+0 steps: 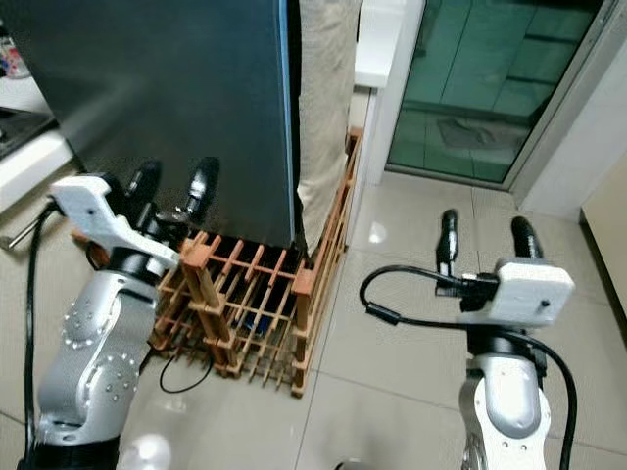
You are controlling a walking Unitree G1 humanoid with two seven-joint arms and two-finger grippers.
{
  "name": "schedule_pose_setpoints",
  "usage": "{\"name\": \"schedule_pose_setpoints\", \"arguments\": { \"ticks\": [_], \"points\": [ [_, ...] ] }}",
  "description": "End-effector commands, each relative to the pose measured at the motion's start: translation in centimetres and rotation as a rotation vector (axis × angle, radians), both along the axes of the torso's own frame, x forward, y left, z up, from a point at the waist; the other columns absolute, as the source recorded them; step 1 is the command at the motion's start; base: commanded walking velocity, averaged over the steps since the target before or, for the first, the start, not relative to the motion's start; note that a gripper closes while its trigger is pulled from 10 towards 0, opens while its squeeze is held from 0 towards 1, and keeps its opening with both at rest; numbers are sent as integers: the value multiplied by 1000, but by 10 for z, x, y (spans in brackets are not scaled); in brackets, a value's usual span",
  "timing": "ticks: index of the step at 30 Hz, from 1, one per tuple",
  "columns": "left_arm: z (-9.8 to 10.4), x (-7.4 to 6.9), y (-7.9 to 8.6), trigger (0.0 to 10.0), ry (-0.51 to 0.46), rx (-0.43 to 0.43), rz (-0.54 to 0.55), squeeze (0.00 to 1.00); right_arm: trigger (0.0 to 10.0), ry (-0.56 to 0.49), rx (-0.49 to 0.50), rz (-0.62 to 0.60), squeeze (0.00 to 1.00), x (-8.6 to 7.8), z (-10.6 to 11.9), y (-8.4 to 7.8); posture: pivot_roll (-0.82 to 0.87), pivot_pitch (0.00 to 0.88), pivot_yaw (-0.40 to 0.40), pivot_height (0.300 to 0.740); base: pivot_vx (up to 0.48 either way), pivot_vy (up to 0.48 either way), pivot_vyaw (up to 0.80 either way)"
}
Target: Restocking fridge
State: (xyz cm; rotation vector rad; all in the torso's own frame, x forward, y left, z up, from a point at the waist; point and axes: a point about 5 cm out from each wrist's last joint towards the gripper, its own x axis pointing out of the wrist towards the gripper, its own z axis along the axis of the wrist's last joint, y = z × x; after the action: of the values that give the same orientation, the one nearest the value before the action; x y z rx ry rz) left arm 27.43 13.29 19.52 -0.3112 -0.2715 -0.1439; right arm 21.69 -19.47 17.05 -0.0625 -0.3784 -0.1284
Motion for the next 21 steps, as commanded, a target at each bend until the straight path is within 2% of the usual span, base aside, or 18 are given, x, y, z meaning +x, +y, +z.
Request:
{"name": "schedule_pose_setpoints", "arguments": {
  "ticks": [1,3,6,9,13,21],
  "points": [
    [-5,4,-2,10000,43,0,12,0,10000,-3,13,8,0,3,0,2,-106,0,9,740,0,0,0],
    [-6,7,-3,10000,42,10,24,0,10000,-7,11,10,0,8,-1,2,-102,0,6,740,0,0,0],
    [0,6,-11,10000,-3,30,-51,0,10000,-24,-3,5,0,15,0,1,-107,0,10,740,0,0,0],
    [2,5,-14,10000,-17,52,-64,0,10000,-30,-11,-1,0,17,2,0,-111,0,10,740,0,0,0],
    [8,2,-17,10000,-63,91,-79,0,10000,-28,-37,5,0,23,4,-1,-118,0,8,740,0,-443,0],
    [12,4,-22,10000,-93,83,-97,0,10000,-16,-45,23,0,30,2,-1,-119,0,3,740,0,-450,0]
  ]
}}
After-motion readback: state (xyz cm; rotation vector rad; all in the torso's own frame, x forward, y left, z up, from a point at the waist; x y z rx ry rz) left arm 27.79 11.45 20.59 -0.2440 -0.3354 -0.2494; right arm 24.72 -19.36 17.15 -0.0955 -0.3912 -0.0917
